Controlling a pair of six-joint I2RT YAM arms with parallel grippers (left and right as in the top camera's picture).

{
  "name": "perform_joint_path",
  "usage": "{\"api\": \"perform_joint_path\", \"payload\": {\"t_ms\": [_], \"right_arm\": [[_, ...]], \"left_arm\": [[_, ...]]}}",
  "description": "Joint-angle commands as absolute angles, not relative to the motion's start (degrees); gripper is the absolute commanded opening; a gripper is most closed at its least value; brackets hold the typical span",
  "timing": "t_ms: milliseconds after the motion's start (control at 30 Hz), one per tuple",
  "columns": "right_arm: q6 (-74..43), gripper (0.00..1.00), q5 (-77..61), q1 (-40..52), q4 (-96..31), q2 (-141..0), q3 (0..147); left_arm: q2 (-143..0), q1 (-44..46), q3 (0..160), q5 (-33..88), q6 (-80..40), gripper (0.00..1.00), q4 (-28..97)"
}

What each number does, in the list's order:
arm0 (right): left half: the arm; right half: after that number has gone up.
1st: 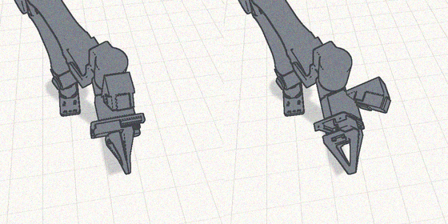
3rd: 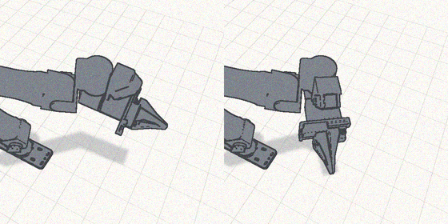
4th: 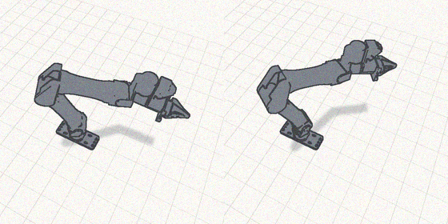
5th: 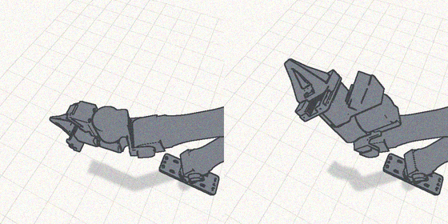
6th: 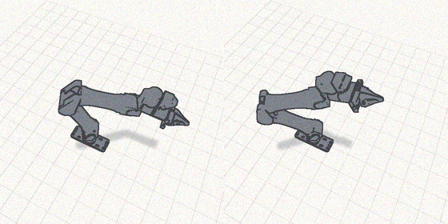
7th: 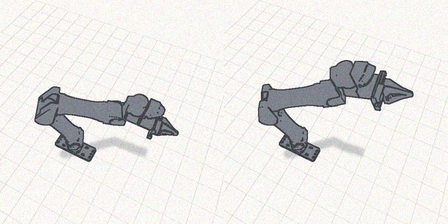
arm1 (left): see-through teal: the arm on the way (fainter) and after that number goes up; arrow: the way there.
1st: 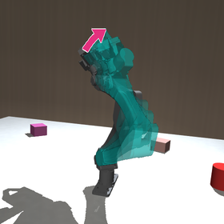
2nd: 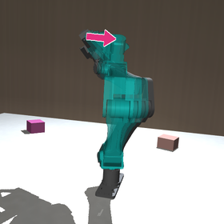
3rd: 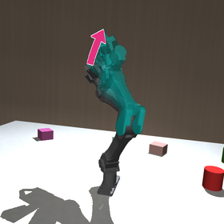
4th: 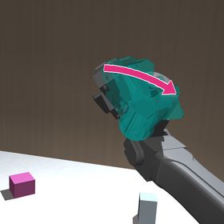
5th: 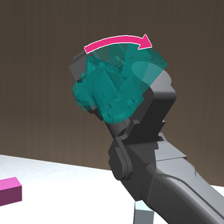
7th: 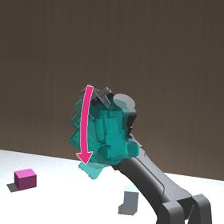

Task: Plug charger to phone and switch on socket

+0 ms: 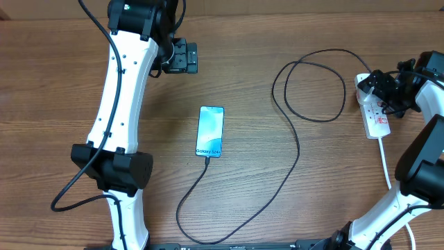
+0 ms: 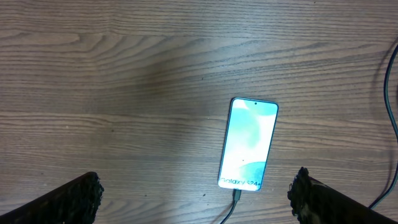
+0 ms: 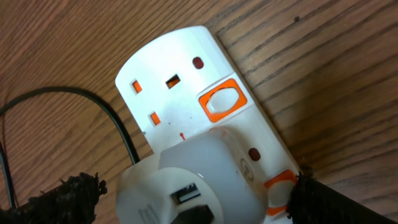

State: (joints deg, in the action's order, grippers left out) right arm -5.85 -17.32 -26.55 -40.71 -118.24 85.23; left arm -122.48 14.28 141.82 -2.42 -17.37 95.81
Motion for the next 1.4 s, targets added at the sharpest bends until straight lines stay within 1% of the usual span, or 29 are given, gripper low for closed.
{"api": "perform_joint_path", "payload": {"t_ms": [0,200,467,800,1267,1367], "right_arm": [[-5.9,1.00,-22.7,-23.6,-41.6,-119.7,85.5],[-5.9,1.00,-27.0,-23.6,-41.3,-119.7,85.5],[-5.9,1.00,-25.6,-23.6,-42.0,-119.7,85.5],[-5.9,1.00,-22.8,-24.9,-37.3,-119.7,85.6],[-5.9,1.00,-22.1,-25.7,-40.0,-119.6,85.8],[-5.9,1.00,-21.6,-25.8,-42.4,-119.6,87.6]], "left_arm": [[-121.7,14.7,142.7,-3.0,-16.3,1.00,95.7],[-121.7,14.7,142.7,-3.0,-16.3,1.00,95.7],[-121.7,14.7,142.7,-3.0,-16.3,1.00,95.7],[-121.7,14.7,142.7,-3.0,-16.3,1.00,95.7],[-121.7,14.7,142.7,-3.0,-16.3,1.00,95.7],[-121.7,14.7,142.7,-3.0,-16.3,1.00,95.7]]}}
